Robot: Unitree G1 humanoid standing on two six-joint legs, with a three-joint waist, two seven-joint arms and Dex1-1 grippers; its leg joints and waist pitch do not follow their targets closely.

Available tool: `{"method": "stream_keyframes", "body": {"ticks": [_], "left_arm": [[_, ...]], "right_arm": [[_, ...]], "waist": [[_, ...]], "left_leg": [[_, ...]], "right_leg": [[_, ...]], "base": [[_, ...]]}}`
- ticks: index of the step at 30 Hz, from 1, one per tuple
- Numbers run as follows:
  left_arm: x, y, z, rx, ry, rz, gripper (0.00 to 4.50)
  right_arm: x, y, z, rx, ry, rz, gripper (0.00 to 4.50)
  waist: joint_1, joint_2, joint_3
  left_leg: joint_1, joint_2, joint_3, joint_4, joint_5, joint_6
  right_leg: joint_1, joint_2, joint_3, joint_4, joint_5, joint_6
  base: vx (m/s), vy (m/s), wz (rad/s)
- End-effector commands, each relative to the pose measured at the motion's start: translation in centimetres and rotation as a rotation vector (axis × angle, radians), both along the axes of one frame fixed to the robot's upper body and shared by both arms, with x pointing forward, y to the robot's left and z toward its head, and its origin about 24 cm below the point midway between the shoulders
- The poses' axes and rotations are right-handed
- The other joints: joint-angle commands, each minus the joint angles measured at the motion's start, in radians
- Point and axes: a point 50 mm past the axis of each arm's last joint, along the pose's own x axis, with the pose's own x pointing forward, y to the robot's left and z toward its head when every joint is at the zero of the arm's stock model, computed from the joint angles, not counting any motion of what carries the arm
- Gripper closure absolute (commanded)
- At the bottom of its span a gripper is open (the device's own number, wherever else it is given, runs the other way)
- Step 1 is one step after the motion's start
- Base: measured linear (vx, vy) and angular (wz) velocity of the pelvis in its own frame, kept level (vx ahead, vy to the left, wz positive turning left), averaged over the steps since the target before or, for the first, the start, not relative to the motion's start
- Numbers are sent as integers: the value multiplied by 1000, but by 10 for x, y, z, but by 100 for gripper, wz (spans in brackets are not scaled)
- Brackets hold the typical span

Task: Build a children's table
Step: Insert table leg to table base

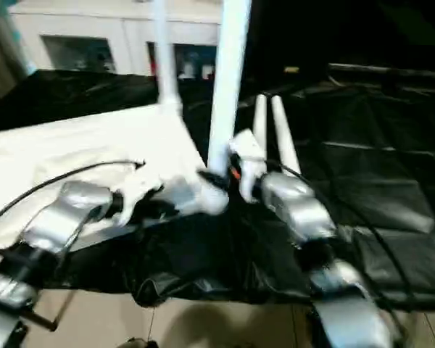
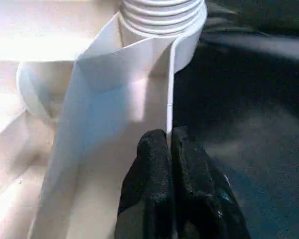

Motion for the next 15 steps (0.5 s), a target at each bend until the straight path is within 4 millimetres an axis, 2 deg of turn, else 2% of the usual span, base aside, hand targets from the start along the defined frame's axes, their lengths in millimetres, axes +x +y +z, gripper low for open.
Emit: {"method": "stream_keyframes", "body": {"ticks": [1,2,3,4,5,7,9,10,12,13,15], "left_arm": [[20,-4,33,-19,-129,181,450],[20,-9,32,-24,-123,199,450],[20,-14,30,-24,-121,207,450],[20,-19,28,-24,-117,209,450],[19,-22,26,-23,-113,212,450],[19,-24,25,-19,-111,215,450],[19,-23,23,-8,-106,233,450],[19,-21,23,0,-104,248,450],[19,-20,23,3,-102,255,450],[19,-19,24,4,-99,258,450],[19,-18,24,4,-97,258,450]], "right_arm": [[-18,0,-66,-94,290,-132,262],[-17,5,-67,-83,299,-153,262],[-16,11,-67,-76,308,-158,262],[-16,17,-67,-79,312,-155,262],[-16,21,-67,-86,315,-150,262],[-16,25,-67,-90,318,-146,262],[-15,29,-66,-96,318,-143,262],[-14,31,-65,-96,319,-143,262],[-13,32,-65,-94,322,-140,262],[-13,33,-65,-95,326,-136,262],[-13,33,-65,-97,329,-132,262]], "waist": [[1,9,-38],[-1,13,-37],[-1,14,-37],[-1,10,-36],[1,13,-38],[3,11,-38],[2,11,-36],[-2,11,-30],[-3,11,-28],[-5,10,-30],[-6,11,-32]], "left_leg": [[29,34,-36,-88,-514,-64],[29,35,-35,-88,-510,-63],[30,35,-35,-88,-511,-61],[28,35,-35,-91,-514,-56],[30,36,-34,-93,-513,-53],[29,36,-31,-96,-509,-46],[30,35,-30,-96,-521,-45],[31,33,-35,-98,-562,-49],[37,31,-38,-97,-593,-51],[37,30,-43,-99,-595,-50],[36,29,-45,-102,-580,-44]], "right_leg": [[20,-64,34,-111,-549,-149],[17,-66,36,-111,-542,-153],[17,-65,35,-114,-544,-150],[19,-62,32,-116,-530,-148],[18,-60,33,-116,-504,-150],[17,-58,37,-115,-462,-157],[15,-58,37,-116,-471,-156],[14,-59,32,-121,-537,-138],[11,-62,29,-129,-599,-114],[15,-66,26,-135,-640,-90],[19,-67,26,-137,-633,-84]], "base": [[0,0,0],[0,0,0],[0,0,0],[0,0,0],[0,0,0],[0,0,0],[0,0,0],[0,0,0],[0,0,0],[0,0,0],[0,0,0]]}}
